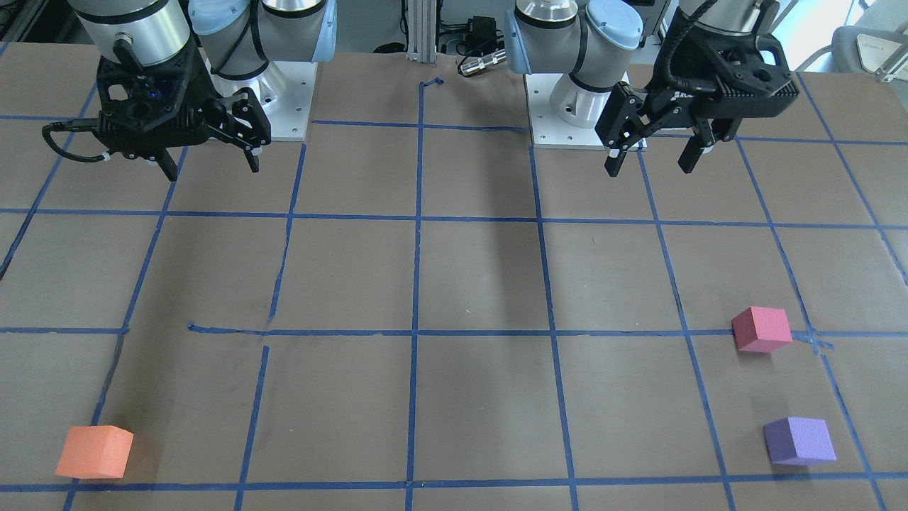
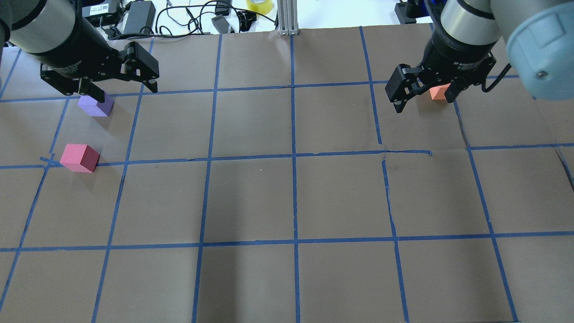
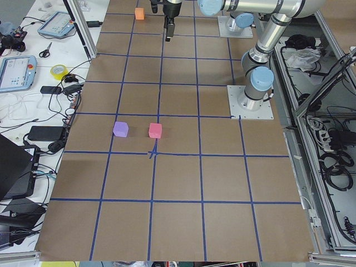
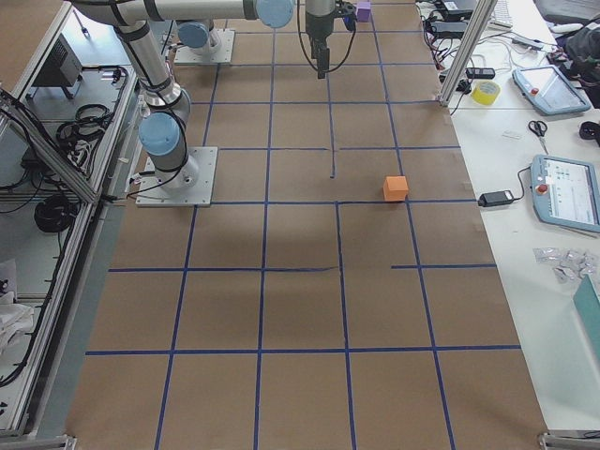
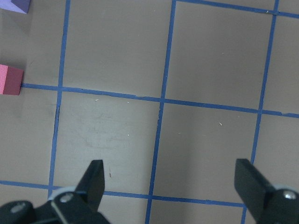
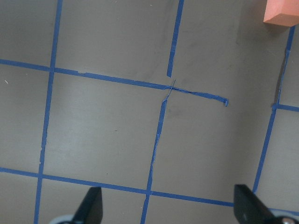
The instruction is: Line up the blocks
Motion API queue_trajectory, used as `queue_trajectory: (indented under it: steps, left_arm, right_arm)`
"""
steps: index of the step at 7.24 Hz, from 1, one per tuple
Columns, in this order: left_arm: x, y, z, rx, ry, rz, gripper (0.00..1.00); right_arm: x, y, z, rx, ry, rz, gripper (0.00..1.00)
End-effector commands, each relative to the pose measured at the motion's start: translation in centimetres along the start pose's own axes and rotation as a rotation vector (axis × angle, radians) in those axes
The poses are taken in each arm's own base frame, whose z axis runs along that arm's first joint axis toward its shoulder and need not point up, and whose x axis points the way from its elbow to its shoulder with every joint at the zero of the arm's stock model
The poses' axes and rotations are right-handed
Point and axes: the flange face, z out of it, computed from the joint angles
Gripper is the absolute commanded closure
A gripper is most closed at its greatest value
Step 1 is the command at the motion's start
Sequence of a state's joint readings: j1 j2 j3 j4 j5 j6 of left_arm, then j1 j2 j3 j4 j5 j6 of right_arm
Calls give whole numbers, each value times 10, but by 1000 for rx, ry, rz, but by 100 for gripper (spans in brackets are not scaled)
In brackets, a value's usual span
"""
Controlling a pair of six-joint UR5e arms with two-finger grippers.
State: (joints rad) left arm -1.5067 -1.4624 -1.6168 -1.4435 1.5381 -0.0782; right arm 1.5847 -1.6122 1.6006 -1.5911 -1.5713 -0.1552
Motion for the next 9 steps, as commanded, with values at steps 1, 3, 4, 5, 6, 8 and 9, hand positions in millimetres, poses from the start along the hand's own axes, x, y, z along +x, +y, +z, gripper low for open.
queue_trajectory:
  steps: [1,3,4,5,6,8,9]
  left_arm:
    - [1,-1,2,-4,-1,1,0]
    - [0,-4,7,-12,-1,-1,0]
    - [1,-4,8,-14,2,1,0]
    - [1,-5,7,-9,5,-1,0]
    - [1,-4,6,-9,6,-1,0]
    - [1,-4,7,-11,7,1,0]
    - [1,-5,7,-11,6,-1,0]
  right_arm:
    - [0,-1,1,3,2,-3,0]
    - [-1,-1,0,6,0,-6,0]
    - [-1,0,0,5,0,-3,0]
    - [-3,-1,0,7,-12,-1,0]
    - [-3,-2,1,9,-15,-3,0]
    - [-1,-5,3,7,-15,-10,0]
    - [0,-4,4,2,-10,3,0]
